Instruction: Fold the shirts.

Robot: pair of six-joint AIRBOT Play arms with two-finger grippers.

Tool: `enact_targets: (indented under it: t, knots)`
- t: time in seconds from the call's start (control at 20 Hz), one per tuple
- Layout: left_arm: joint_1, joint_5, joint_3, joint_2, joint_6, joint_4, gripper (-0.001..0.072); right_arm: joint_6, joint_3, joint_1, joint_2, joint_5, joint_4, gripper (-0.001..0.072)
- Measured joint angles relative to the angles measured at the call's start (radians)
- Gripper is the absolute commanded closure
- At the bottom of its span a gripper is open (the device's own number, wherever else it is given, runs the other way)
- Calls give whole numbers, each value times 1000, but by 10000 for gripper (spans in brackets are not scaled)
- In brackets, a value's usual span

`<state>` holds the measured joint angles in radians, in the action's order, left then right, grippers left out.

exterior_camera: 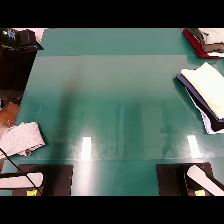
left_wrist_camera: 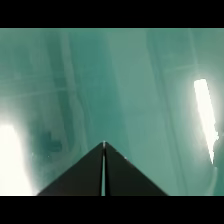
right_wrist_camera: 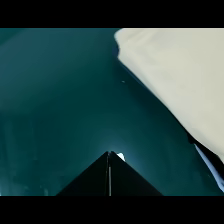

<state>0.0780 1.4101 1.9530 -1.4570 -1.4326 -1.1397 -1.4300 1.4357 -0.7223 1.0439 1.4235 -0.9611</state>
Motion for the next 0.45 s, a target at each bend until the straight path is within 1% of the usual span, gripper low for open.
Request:
enact_targets:
  t: [0.3,0.45]
  knots:
    - [0,-33,0,0,0,0,681,0,0,240,-28,-33,16,694]
    - [0,-38,0,0,0,0,680,1,0,322,-21,-39,15,695]
